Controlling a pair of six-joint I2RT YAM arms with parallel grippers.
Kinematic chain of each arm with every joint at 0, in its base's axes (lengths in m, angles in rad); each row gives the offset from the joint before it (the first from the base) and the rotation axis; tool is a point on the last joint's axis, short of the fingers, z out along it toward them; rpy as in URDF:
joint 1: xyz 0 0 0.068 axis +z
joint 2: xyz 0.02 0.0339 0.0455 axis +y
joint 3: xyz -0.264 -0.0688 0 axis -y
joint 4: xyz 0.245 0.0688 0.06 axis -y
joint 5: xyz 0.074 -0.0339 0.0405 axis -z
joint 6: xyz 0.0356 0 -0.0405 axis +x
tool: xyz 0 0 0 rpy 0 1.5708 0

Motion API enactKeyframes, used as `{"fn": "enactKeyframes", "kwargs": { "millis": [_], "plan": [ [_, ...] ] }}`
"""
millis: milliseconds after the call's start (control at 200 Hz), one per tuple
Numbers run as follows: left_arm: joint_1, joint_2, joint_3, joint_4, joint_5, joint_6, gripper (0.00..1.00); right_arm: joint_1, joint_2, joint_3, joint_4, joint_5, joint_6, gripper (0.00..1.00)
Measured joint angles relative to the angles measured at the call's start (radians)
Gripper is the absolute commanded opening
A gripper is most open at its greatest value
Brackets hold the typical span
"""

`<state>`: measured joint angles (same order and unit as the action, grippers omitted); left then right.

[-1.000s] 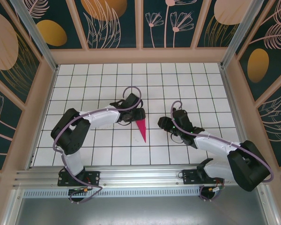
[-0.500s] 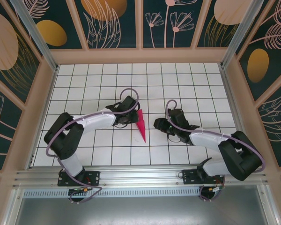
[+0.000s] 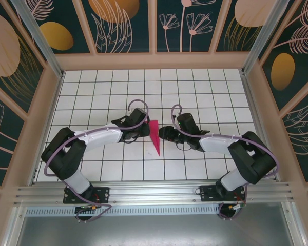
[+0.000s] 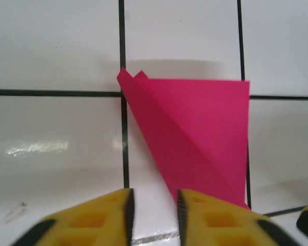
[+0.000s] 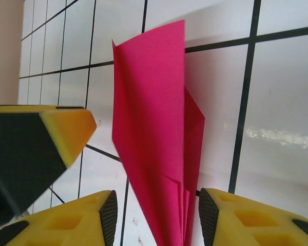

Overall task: Fold a paper plane with a square sheet of paper (pick it up from the middle)
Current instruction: Fold the wing for the fifth time at the center of the table.

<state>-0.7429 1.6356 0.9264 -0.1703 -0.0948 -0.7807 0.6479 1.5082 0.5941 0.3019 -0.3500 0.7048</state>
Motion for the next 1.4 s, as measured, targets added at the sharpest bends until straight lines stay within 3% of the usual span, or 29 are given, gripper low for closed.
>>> {"fn": "enactKeyframes", "kwargs": {
  "millis": [70,335,575,731,941,1146,1396],
  "plan": [
    [0.0,-0.013,-0.001,0.013,0.0,-0.001,0.65,0.0,0.0,0.0,-0.012,0.019,0.0,0.49],
    [0.0,0.078,0.106,0.035,0.019,-0.021,0.66,-0.011,-0.062,-0.052,-0.025,0.131,0.043,0.5],
    [0.0,0.136,0.097,0.037,0.037,-0.036,0.51,-0.011,-0.074,-0.059,-0.013,0.129,0.053,0.5],
    [0.0,0.065,0.018,0.05,0.018,-0.044,0.28,-0.008,-0.05,-0.056,0.01,0.088,0.048,0.5],
    [0.0,0.014,-0.022,0.061,0.005,-0.056,0.12,0.024,0.038,0.014,0.004,0.041,0.003,0.5],
    [0.0,0.014,-0.024,0.064,0.007,-0.056,0.01,0.046,0.086,0.07,-0.005,0.026,-0.035,0.5],
    [0.0,0.018,-0.027,0.066,0.008,-0.055,0.0,0.055,0.141,0.089,-0.031,0.027,-0.052,0.5]
  ]
}}
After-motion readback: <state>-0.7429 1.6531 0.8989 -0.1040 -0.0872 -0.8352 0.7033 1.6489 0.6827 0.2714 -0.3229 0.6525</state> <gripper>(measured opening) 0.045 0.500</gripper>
